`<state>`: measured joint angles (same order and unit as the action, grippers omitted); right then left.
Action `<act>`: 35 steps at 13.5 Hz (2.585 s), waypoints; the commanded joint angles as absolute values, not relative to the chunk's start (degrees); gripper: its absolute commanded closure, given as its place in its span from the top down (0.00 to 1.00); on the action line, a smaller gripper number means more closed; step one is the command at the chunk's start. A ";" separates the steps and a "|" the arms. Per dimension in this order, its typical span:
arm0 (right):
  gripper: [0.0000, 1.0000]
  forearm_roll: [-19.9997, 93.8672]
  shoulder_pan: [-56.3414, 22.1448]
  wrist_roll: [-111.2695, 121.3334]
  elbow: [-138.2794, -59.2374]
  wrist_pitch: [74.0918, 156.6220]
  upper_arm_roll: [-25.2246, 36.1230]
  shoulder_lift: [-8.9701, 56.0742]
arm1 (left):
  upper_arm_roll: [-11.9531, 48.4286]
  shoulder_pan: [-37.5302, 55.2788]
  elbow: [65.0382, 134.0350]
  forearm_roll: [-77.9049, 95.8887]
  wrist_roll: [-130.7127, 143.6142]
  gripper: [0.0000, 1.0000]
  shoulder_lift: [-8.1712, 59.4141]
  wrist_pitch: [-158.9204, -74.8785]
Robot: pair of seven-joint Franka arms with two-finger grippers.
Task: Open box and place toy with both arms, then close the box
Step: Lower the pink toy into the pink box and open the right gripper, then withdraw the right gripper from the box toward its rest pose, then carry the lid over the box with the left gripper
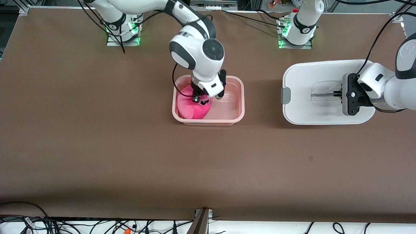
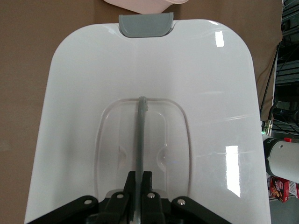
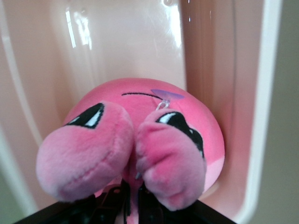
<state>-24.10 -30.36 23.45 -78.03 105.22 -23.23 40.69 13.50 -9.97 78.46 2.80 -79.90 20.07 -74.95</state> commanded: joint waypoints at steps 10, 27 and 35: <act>1.00 -26.02 -32.78 6.68 -75.85 117.96 -22.76 42.38 | 13.80 -9.84 75.94 2.02 -79.28 0.00 21.45 -73.13; 1.00 1.23 -10.99 -0.69 -85.85 89.93 -1.08 4.94 | 20.55 -7.92 76.37 3.08 -80.07 0.00 21.27 -75.22; 1.00 -0.43 -10.90 -5.89 -93.35 87.89 7.21 -1.68 | 24.08 0.70 77.17 4.65 -78.23 0.00 20.83 -89.11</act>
